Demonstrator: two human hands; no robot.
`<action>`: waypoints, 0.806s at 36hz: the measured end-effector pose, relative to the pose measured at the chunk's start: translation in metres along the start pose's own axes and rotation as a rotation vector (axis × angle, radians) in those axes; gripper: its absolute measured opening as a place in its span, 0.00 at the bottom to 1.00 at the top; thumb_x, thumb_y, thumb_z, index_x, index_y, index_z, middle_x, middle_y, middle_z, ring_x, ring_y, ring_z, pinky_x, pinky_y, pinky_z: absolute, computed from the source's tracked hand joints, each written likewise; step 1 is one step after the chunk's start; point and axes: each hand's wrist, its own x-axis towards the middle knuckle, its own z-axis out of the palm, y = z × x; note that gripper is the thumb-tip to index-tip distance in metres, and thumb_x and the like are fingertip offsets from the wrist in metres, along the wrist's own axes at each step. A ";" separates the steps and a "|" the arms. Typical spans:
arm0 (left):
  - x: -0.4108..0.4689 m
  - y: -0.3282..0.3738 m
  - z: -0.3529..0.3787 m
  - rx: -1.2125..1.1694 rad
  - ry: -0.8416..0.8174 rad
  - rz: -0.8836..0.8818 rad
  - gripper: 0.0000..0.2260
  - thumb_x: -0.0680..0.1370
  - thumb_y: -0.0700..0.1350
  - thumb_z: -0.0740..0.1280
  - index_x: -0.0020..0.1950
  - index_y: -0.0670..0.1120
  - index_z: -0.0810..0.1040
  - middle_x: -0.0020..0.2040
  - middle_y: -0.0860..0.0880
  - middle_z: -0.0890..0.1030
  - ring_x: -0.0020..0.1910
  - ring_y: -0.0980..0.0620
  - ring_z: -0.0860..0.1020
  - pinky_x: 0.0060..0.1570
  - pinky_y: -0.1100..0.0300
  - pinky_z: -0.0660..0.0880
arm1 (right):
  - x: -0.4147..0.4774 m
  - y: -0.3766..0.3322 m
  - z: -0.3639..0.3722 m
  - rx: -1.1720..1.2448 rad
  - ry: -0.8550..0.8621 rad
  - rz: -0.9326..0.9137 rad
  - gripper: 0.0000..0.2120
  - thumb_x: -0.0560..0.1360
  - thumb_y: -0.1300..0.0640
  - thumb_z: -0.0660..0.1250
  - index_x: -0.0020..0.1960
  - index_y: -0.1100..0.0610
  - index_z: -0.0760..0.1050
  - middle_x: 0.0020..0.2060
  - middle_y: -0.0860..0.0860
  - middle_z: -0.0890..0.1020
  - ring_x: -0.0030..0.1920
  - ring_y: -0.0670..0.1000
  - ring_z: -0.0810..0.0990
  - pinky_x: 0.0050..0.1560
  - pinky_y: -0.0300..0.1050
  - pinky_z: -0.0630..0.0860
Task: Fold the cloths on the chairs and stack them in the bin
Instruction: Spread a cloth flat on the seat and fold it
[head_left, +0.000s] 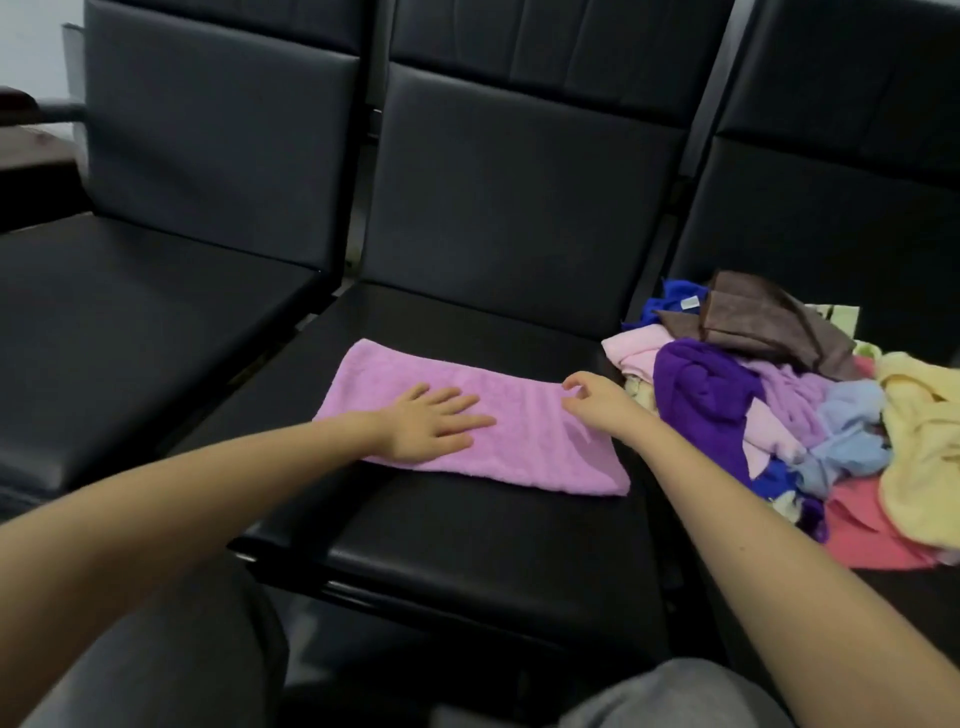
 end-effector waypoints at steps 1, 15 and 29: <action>0.002 0.001 0.004 -0.023 0.014 -0.036 0.21 0.82 0.58 0.46 0.75 0.66 0.46 0.78 0.56 0.44 0.77 0.52 0.41 0.74 0.49 0.38 | -0.002 -0.001 0.006 0.005 0.007 -0.005 0.15 0.78 0.60 0.58 0.63 0.59 0.71 0.46 0.51 0.76 0.44 0.50 0.74 0.44 0.41 0.70; 0.035 0.081 -0.019 -0.687 0.123 -0.783 0.27 0.82 0.55 0.51 0.78 0.53 0.44 0.78 0.42 0.40 0.76 0.39 0.39 0.71 0.38 0.39 | -0.041 -0.029 0.080 -0.123 0.175 -0.200 0.20 0.76 0.64 0.57 0.67 0.57 0.67 0.60 0.58 0.71 0.60 0.59 0.70 0.58 0.51 0.66; -0.052 -0.015 -0.018 -0.511 0.288 -0.231 0.21 0.74 0.31 0.59 0.62 0.49 0.76 0.49 0.48 0.74 0.45 0.49 0.72 0.40 0.63 0.66 | -0.052 0.006 0.048 0.150 -0.261 -0.235 0.27 0.73 0.68 0.63 0.69 0.52 0.64 0.68 0.52 0.59 0.66 0.49 0.64 0.63 0.36 0.61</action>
